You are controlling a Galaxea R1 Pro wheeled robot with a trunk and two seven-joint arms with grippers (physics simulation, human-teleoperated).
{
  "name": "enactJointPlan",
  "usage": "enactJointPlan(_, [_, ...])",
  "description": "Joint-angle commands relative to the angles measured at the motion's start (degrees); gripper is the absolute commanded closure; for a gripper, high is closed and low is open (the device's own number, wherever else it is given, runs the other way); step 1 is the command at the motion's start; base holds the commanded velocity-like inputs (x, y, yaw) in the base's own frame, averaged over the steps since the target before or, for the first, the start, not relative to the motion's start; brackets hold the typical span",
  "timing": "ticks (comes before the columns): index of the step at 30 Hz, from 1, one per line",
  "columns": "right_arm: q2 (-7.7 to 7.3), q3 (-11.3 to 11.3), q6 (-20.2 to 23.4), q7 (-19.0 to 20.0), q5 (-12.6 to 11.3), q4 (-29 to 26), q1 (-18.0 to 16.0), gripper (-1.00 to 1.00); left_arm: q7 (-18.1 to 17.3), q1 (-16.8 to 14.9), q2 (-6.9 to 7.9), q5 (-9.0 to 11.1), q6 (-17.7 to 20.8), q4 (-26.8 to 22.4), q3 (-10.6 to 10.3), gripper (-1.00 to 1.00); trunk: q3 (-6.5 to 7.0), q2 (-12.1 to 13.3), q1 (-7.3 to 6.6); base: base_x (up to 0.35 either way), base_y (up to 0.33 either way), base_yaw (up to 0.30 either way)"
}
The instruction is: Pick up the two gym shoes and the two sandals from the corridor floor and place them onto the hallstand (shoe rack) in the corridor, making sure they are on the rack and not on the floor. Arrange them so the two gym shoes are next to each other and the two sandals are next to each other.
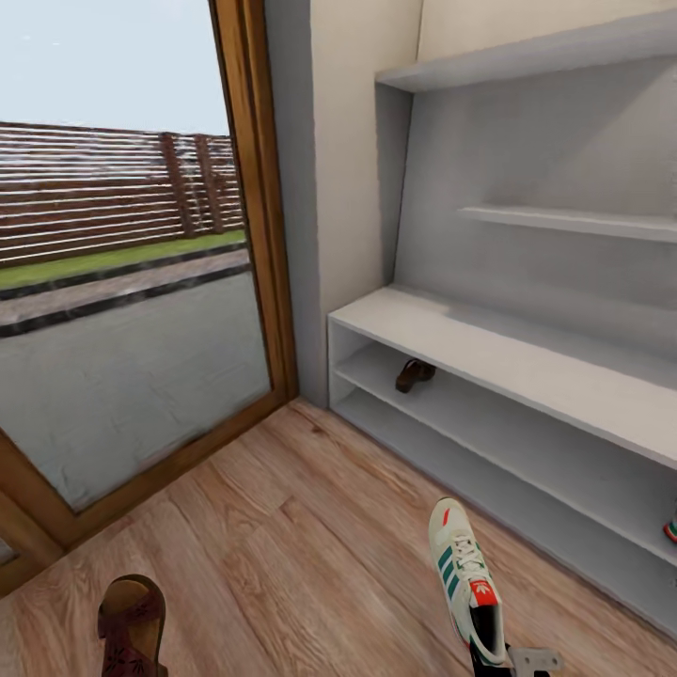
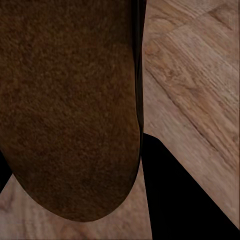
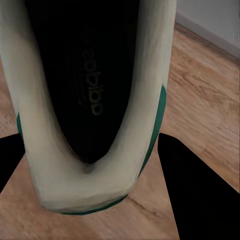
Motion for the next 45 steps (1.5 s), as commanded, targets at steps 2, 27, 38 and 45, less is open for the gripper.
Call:
enactJointPlan(2, [0.04, -0.48, -0.22, 0.48, 0.2, 0.02, -0.06, 1.0, -0.31, -0.04, -0.07, -0.67, -0.14, -0.01, 0.47, 1.0, -0.05, -0.02, 0.02, 0.226, 0.269, -0.263])
enactJointPlan(27, [0.04, -0.48, -0.22, 0.48, 0.2, 0.02, -0.06, 1.0, -0.33, -0.04, -0.07, -0.67, -0.15, -0.09, 0.46, 1.0, -0.05, -0.02, 0.02, 0.149, 0.311, -0.263])
enactJointPlan(38, [0.07, -0.48, -0.22, 0.48, 0.2, 0.1, -0.06, 1.0, -0.33, -0.04, -0.07, -0.67, -0.15, -0.04, 0.46, 1.0, -0.05, -0.02, 0.02, 0.141, 0.315, -0.263])
enactJointPlan(45, [0.09, -0.48, -0.22, 0.48, 0.2, 0.09, -0.06, 1.0, -0.38, -0.04, -0.07, -0.67, -0.15, -0.01, 0.45, 1.0, -0.05, -0.02, 0.02, 0.1, 0.315, -0.263])
